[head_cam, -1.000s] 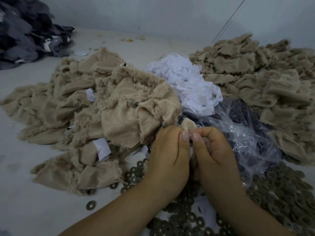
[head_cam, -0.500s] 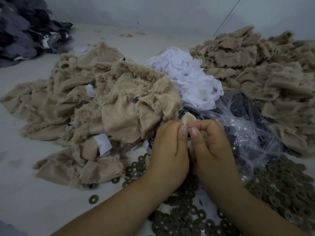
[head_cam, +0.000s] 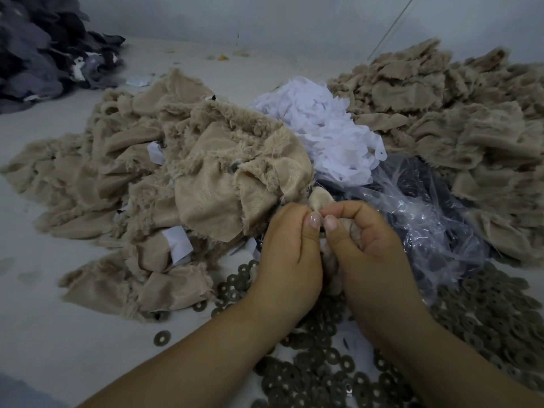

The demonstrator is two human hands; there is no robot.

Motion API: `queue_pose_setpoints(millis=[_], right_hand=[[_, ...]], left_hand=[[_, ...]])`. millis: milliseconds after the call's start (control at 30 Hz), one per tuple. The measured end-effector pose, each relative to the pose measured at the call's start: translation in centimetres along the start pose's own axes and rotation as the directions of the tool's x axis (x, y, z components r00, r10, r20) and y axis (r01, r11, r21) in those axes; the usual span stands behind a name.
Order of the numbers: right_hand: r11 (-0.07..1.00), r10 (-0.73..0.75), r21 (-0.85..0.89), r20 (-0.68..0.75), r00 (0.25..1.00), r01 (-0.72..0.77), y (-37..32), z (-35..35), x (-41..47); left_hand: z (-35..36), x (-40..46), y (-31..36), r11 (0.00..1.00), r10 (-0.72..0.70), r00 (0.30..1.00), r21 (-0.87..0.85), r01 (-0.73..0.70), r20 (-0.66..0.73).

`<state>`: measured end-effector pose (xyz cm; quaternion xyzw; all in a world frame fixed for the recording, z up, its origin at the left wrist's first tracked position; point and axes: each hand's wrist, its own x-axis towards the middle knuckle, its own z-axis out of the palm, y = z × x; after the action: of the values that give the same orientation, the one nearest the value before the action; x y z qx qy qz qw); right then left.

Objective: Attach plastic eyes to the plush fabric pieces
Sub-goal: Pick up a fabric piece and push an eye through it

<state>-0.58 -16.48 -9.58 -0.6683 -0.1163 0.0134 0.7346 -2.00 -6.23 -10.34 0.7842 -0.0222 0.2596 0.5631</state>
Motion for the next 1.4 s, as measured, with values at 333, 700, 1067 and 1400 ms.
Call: queue_pose_setpoints(millis=[333, 700, 1067, 1400], right_hand=[[0.999, 0.024, 0.025, -0.042, 0.999, -0.023, -0.5, -0.1, 0.1], [0.860, 0.283, 0.478, -0.149, 0.947, -0.182, -1.6, -0.6, 0.9], [0.900, 0.224, 0.395, -0.054, 0.973, -0.185, -1.2, -0.7, 0.8], [0.876, 0.229, 0.443, -0.040, 0.973, -0.188, -1.4, -0.9, 1.2]], left_hand=[[-0.3, 0.4, 0.4, 0.996, -0.011, 1.000, -0.088, 0.011, 0.002], [-2.1, 0.8, 0.0, 0.998, -0.043, 0.999, 0.052, 0.043, 0.009], [-2.8, 0.5, 0.8, 0.983, -0.039, 0.996, -0.180, 0.024, -0.080], [-3.1, 1.1, 0.6, 0.986, 0.162, 0.983, 0.064, -0.157, -0.086]])
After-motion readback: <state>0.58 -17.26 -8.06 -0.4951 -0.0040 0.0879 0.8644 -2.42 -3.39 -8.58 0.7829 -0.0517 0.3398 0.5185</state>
